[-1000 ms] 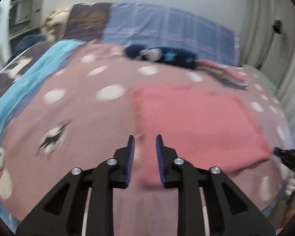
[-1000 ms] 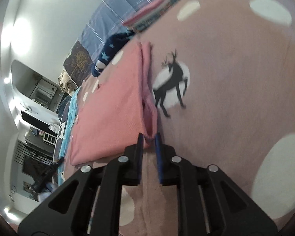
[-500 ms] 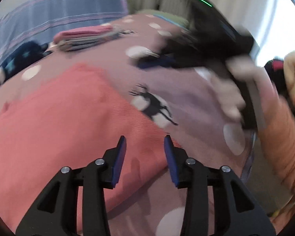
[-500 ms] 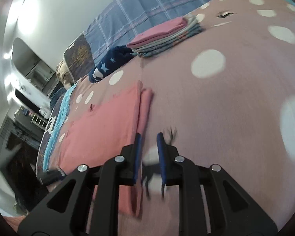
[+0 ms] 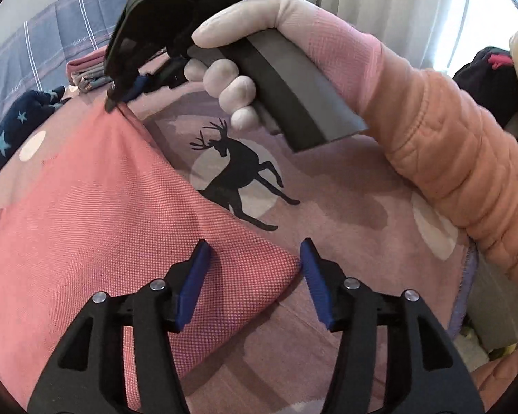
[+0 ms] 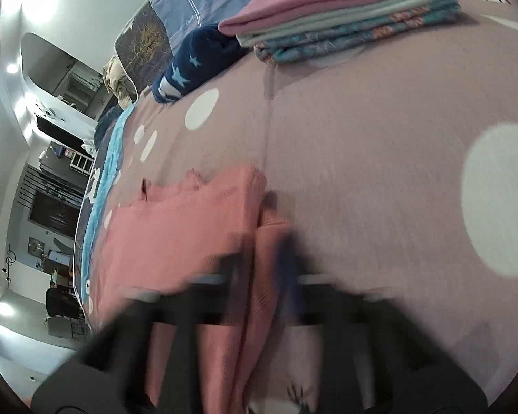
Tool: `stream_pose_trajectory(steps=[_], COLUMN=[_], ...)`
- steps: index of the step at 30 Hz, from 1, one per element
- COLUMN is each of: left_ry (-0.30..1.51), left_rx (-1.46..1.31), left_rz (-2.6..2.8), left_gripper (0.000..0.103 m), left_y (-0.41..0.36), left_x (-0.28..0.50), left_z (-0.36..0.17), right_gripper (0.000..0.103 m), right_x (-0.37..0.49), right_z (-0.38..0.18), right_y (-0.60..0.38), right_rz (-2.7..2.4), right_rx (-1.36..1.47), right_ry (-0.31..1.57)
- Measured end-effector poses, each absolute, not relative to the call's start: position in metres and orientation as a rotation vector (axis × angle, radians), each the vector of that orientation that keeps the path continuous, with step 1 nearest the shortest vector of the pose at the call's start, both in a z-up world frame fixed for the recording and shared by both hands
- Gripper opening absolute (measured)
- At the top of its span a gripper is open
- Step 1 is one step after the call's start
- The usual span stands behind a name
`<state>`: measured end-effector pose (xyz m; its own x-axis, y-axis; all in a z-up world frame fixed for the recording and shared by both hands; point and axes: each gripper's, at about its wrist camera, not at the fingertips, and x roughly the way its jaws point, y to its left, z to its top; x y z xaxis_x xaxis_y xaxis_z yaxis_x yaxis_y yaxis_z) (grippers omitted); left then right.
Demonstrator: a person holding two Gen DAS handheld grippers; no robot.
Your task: Fold small clothes
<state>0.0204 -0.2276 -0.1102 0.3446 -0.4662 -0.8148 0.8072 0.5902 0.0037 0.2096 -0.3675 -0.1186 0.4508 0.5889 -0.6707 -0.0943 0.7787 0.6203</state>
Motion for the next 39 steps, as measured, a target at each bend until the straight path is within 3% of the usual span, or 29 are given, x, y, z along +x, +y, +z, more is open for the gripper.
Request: stream_pose_trajectory(steps=[2, 4, 6, 8, 9, 23, 24, 26, 27, 31, 32, 33, 34, 39], left_ry=[0.878, 0.863, 0.849, 0.862, 0.87, 0.869, 0.87, 0.878, 0.88, 0.887, 0.885, 0.88, 0.876, 0.874], left_rx=[0.439, 0.446, 0.448, 0.416, 0.399, 0.373, 0.369, 0.367, 0.366, 0.36, 0.358, 0.356, 0.35, 0.345], left_rz=[-0.861, -0.869, -0.889, -0.919, -0.925, -0.945, -0.946, -0.94, -0.941, -0.94, -0.942, -0.945, -0.947, -0.968], left_gripper=[0.055, 0.046, 0.027, 0.012, 0.01, 0.008, 0.008, 0.008, 0.008, 0.008, 0.008, 0.008, 0.008, 0.008], left_y=[-0.229, -0.227, -0.226, -0.223, -0.223, -0.221, -0.221, -0.221, -0.221, -0.223, -0.222, -0.221, -0.22, -0.219], left_x=[0.019, 0.014, 0.013, 0.012, 0.014, 0.017, 0.017, 0.019, 0.02, 0.021, 0.022, 0.021, 0.021, 0.023], left_z=[-0.112, -0.11, -0.109, -0.108, -0.108, -0.114, -0.114, -0.114, -0.115, -0.114, -0.114, -0.114, -0.114, -0.116], right_gripper=[0.006, 0.003, 0.003, 0.003, 0.003, 0.005, 0.008, 0.029, 0.035, 0.039, 0.03, 0.014, 0.004, 0.004], right_x=[0.202, 0.199, 0.202, 0.207, 0.209, 0.202, 0.2, 0.199, 0.202, 0.229, 0.234, 0.238, 0.238, 0.208], right_z=[-0.111, -0.112, -0.12, -0.131, -0.137, -0.124, -0.121, -0.114, -0.11, -0.117, -0.122, -0.125, -0.121, -0.083], right_y=[-0.371, -0.374, -0.38, -0.386, -0.388, -0.404, -0.404, -0.396, -0.385, -0.361, -0.358, -0.355, -0.354, -0.369], right_rz=[0.468, 0.453, 0.451, 0.475, 0.485, 0.501, 0.523, 0.559, 0.545, 0.519, 0.521, 0.513, 0.501, 0.488], right_rx=[0.549, 0.544, 0.56, 0.6, 0.622, 0.634, 0.632, 0.59, 0.528, 0.443, 0.448, 0.437, 0.424, 0.426], right_ry=[0.912, 0.858, 0.856, 0.88, 0.893, 0.809, 0.798, 0.783, 0.796, 0.913, 0.94, 0.95, 0.925, 0.746])
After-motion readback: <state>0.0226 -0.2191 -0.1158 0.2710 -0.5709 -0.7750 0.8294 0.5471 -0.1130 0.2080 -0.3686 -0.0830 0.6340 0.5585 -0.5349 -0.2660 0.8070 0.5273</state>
